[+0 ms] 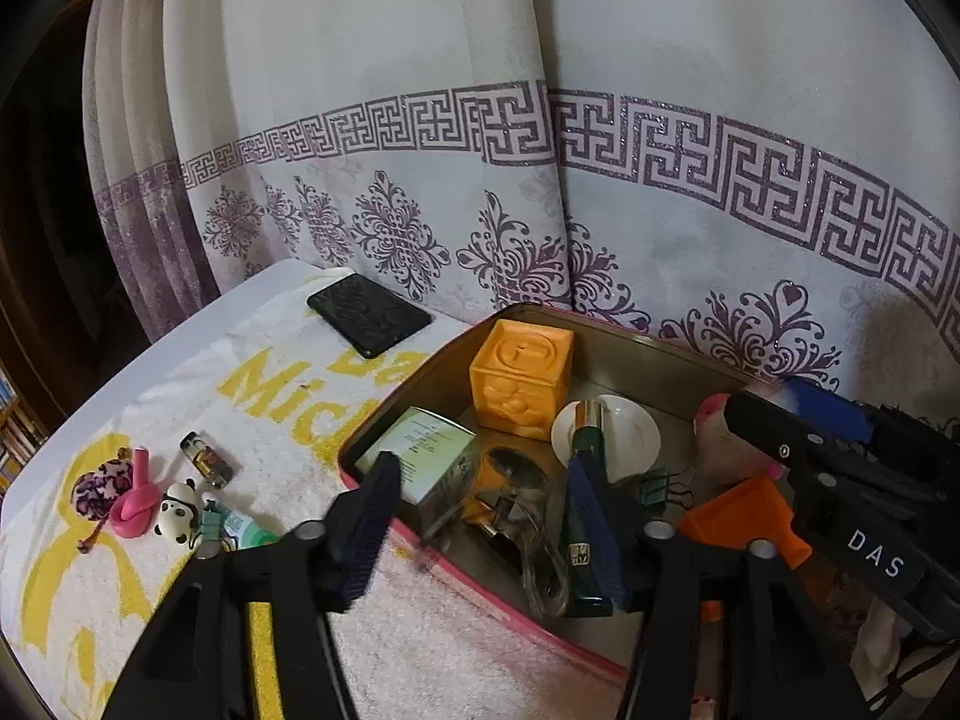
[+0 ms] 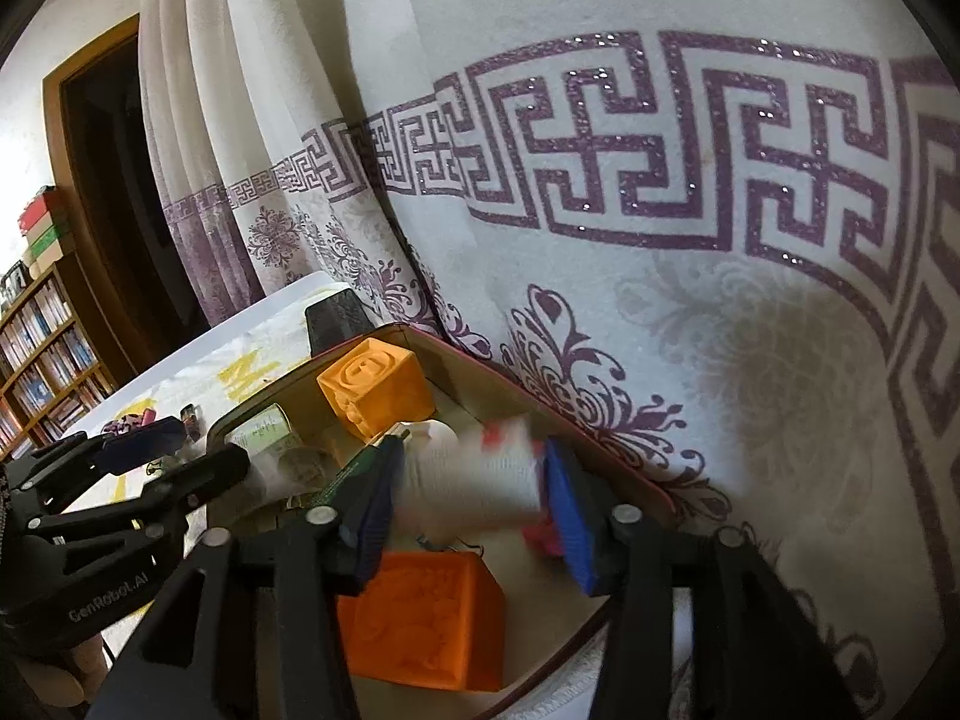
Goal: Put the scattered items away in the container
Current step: 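Carry the silver clamp and white tape roll into the tin box, opening both grippers, then return both grippers to the remaining items on the towel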
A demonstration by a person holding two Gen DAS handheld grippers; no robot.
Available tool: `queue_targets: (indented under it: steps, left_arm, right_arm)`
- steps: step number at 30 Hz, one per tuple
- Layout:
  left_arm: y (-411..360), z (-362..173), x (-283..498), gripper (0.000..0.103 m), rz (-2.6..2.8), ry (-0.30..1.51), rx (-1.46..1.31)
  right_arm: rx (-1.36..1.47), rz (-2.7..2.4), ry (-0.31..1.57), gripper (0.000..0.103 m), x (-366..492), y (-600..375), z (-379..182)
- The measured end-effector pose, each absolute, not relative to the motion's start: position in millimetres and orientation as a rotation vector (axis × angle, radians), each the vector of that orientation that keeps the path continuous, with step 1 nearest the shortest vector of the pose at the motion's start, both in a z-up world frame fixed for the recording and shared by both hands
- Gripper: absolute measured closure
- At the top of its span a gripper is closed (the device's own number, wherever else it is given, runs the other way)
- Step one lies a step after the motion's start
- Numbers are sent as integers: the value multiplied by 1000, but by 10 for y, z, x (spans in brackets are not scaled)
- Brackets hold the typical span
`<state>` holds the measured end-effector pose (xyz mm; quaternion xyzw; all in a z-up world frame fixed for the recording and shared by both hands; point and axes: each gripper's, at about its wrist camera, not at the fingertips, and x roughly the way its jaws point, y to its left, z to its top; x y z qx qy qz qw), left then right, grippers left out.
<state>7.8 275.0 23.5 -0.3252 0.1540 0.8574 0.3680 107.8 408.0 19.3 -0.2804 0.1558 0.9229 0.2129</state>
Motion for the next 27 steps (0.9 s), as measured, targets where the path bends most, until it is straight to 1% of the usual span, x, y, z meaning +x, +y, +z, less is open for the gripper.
queue_targets:
  steps: [1, 8, 10, 11, 12, 19, 27]
  left_arm:
    - [2747, 233, 83, 36, 2204, 397, -831]
    - [2651, 238, 33, 36, 2222, 377, -853]
    - [2605, 242, 6, 32, 2227, 370, -866]
    - [2574, 246, -5, 25, 2232, 364, -869]
    - [2533, 256, -16, 24, 2242, 354, -867]
    - [2194, 320, -152, 24, 2303, 309, -873]
    - [1505, 275, -448, 24, 2429, 237, -944]
  right_arm:
    - [-777, 2560, 432, 44, 1082, 4079, 195]
    - [-782, 2561, 427, 44, 1075, 4031, 218]
    - [-782, 2564, 422, 44, 1072, 4008, 228]
    - [-781, 2565, 419, 44, 1071, 3995, 234]
    - [-778, 2566, 417, 44, 1071, 3983, 242]
    - [-773, 2583, 408, 43, 1025, 3861, 307]
    - [-809, 2666, 368, 43, 856, 3505, 375]
